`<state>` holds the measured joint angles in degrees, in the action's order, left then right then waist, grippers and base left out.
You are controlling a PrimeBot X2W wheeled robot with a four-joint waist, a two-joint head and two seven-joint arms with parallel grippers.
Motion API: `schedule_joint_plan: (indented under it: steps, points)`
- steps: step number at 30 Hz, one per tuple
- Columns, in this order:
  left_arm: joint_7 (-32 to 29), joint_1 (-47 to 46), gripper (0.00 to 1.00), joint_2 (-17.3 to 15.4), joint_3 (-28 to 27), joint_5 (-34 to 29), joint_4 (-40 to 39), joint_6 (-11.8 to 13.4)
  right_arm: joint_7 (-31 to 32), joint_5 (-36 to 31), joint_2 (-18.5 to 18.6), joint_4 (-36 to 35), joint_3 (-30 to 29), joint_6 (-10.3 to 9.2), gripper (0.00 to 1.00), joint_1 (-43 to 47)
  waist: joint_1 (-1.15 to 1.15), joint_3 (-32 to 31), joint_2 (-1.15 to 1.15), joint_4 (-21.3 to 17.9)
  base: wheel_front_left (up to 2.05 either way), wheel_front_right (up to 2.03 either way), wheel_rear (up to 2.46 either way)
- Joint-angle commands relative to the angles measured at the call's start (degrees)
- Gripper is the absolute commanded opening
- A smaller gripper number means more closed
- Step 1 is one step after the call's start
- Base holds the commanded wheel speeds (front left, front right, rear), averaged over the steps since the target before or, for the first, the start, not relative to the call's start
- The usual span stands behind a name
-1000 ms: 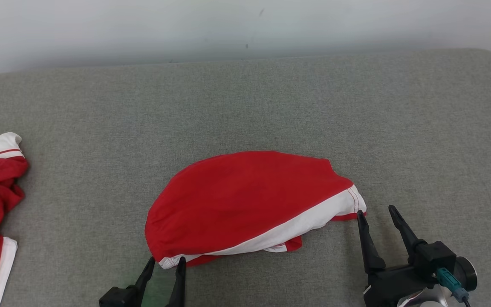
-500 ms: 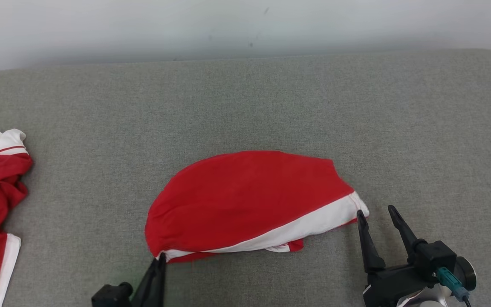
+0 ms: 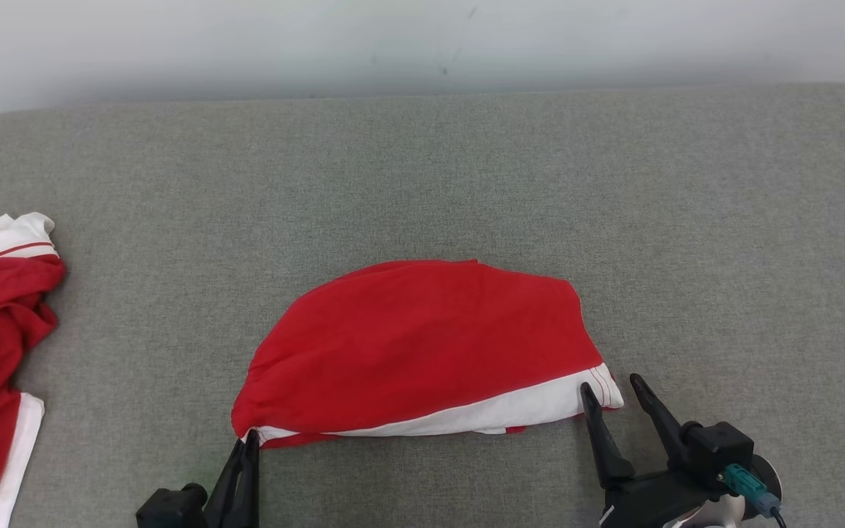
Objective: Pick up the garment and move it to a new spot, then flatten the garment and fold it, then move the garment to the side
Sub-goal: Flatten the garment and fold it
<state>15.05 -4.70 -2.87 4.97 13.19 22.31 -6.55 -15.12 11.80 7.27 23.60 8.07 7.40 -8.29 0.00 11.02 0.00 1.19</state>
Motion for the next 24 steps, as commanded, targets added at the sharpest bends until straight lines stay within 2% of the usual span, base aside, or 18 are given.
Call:
schedule_joint_plan:
  steps: [1,6,7,9,24]
  points:
    - [0.2,0.1,0.00,0.0,0.1,0.0,-0.2,0.1,0.0,1.1,0.3,0.7,0.8,0.18,0.96,-0.6,0.00,0.0,0.00,0.0,0.00,0.00,0.00]
    - [0.2,0.5,0.00,0.0,0.3,-0.1,-0.1,0.1,0.0,3.1,0.9,1.9,2.3,0.18,0.88,-1.0,0.00,-0.2,0.00,-0.1,0.00,0.00,0.00]
    - [0.2,0.5,0.00,0.0,0.3,-0.2,0.0,0.1,0.0,3.4,1.0,2.1,2.6,0.18,0.82,-1.1,0.00,-0.2,0.00,-0.2,0.00,0.00,0.00]
    - [0.2,0.5,0.00,0.0,0.2,-0.4,0.0,0.1,0.0,3.6,1.0,2.3,2.9,0.18,0.78,-1.3,0.00,-0.2,0.00,-0.2,0.00,0.00,0.00]
    - [0.2,1.1,0.00,0.0,-0.2,-1.5,0.8,0.0,0.0,7.7,1.3,6.3,4.8,0.18,0.72,-3.6,0.00,-0.7,0.00,0.6,0.00,0.00,0.00]
